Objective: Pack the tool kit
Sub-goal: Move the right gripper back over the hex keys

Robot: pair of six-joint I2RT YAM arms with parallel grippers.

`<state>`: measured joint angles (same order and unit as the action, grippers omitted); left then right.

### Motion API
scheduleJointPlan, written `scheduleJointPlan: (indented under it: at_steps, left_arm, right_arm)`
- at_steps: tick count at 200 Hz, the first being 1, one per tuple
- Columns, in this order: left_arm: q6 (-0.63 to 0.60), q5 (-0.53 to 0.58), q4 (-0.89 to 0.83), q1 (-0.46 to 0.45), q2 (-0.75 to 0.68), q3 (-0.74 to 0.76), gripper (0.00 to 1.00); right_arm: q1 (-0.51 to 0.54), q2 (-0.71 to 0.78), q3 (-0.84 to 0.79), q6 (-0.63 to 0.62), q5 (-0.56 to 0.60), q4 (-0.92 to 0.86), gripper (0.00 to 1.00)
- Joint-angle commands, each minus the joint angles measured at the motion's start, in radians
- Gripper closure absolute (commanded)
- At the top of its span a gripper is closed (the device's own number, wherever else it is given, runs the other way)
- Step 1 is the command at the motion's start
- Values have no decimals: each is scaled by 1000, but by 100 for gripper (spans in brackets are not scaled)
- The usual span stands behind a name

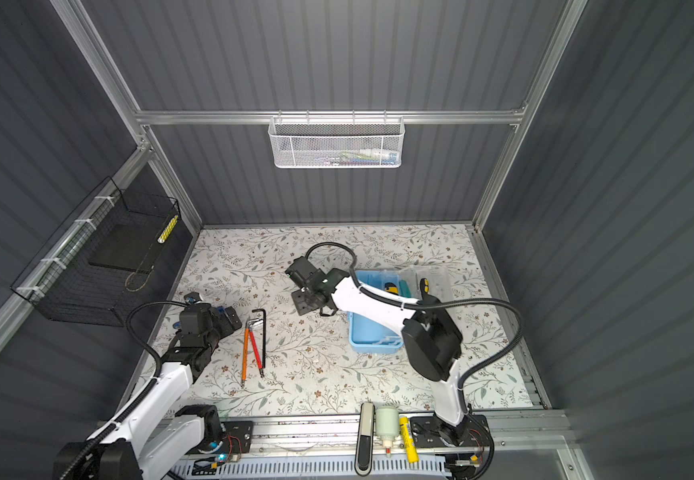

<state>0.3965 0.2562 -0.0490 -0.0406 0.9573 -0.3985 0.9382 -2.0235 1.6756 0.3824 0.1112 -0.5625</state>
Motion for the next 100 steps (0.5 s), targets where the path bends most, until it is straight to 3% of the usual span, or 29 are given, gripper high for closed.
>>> scheduleJointPlan:
  at_steps: [1,56,100]
  left_arm:
    - [-8,-7,-3,11,8,-41,1]
    - [31,24,-23,39,-22,-27,0]
    - [31,-13,-20,70,4,-35,1]
  right_arm:
    - [44,-71,64,24,-73,33,37]
    - [115,-241,187,29,-93,9,38]
    - [141,-350,282,20,-120,-19,38]
